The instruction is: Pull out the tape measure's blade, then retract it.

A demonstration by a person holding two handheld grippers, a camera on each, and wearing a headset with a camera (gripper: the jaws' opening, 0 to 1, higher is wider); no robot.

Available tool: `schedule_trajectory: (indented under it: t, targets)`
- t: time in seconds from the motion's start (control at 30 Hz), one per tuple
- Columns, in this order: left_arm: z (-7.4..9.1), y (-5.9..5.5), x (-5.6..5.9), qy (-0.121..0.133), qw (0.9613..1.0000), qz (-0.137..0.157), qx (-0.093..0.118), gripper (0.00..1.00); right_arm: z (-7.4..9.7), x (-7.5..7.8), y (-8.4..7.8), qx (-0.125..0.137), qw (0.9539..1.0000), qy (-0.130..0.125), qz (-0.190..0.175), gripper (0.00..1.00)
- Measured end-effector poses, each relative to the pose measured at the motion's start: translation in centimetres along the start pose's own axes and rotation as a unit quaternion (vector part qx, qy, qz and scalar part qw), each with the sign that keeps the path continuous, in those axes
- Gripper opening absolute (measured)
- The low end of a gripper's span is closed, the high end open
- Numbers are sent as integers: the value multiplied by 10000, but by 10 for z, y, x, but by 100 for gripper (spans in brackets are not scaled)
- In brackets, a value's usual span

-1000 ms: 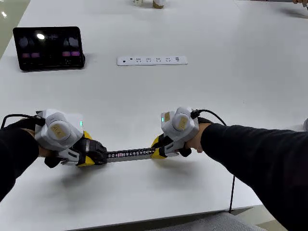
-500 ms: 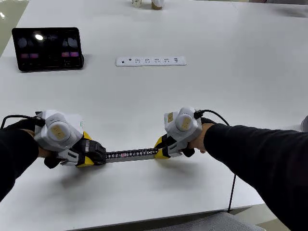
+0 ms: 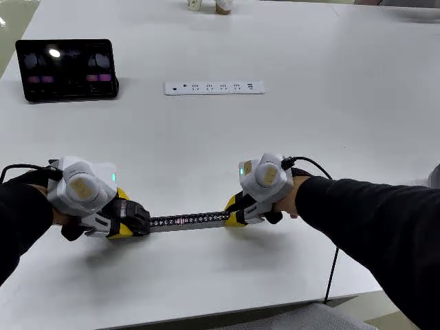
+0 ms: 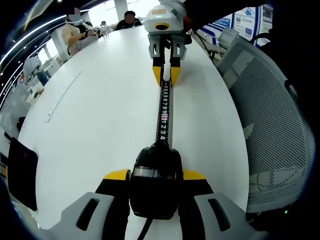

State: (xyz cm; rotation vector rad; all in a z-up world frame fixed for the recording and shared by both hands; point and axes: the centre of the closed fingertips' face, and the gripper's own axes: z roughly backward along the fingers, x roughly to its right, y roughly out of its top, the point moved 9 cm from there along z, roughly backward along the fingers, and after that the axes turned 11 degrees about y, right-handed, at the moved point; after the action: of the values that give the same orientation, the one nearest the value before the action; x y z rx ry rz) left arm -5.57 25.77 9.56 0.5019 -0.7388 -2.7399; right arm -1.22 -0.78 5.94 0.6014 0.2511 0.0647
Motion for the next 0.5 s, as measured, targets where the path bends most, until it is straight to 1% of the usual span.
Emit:
schedule_trajectory:
  t: [0.5]
  targets:
    - [0,0,1,29,10000,-2,-11,31,8,0,-11,-87,10000,-36,-30,10]
